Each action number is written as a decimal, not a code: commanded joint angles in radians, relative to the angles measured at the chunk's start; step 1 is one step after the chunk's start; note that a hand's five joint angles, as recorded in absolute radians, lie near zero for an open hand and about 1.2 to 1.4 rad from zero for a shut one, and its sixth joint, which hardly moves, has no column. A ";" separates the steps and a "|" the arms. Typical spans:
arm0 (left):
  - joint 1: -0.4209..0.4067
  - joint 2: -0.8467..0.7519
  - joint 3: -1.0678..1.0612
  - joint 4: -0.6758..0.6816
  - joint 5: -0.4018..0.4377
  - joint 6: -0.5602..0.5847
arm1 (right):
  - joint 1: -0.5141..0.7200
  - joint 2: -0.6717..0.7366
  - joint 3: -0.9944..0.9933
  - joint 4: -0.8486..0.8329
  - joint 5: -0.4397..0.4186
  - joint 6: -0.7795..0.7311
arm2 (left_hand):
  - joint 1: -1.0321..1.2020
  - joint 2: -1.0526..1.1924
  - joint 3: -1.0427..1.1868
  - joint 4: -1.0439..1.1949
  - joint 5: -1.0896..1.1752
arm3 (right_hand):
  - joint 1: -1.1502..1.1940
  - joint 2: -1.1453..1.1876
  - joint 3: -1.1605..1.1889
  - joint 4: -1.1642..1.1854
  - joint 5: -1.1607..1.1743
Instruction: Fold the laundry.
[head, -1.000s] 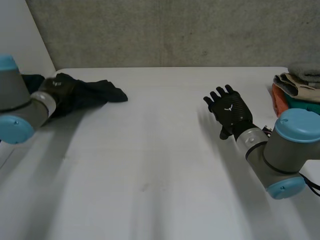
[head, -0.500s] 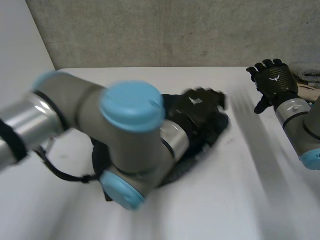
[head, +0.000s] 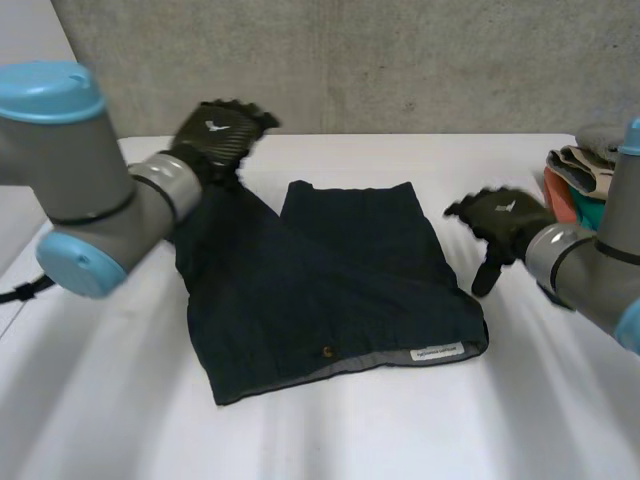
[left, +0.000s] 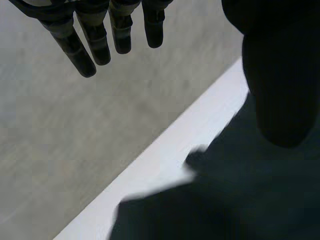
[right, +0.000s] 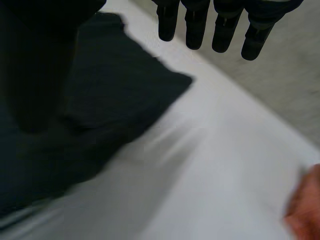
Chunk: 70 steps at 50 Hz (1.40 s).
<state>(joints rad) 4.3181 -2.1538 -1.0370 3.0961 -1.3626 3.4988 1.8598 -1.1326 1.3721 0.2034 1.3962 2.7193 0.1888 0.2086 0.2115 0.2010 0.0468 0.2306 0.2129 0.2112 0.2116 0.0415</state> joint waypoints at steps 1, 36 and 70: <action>0.167 -0.211 0.188 -0.083 0.088 0.187 | 0.073 -0.071 0.137 0.070 0.003 0.046 | -0.014 -0.034 -0.037 -0.026 -0.047 | -0.056 -0.038 -0.037 -0.037 -0.042; 0.063 0.001 -0.102 -0.043 -0.016 0.214 | 0.055 0.319 -0.290 -0.610 0.107 -0.124 | 1.207 1.188 1.185 1.195 1.175 | 1.166 1.183 1.185 1.185 1.180; 0.089 0.308 -0.514 -0.181 -0.129 -0.076 | 0.070 0.047 -0.199 0.082 0.126 0.096 | 0.118 0.098 0.095 0.106 0.086 | -0.056 -0.038 -0.037 -0.037 -0.042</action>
<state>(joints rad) 4.3372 -1.8745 -1.4822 2.9997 -1.5298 3.4475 1.9099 -0.9689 1.0308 0.0980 1.5404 2.7753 0.2029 0.2116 0.2126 0.2029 0.0478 0.2175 0.2083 0.2080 0.2065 0.0413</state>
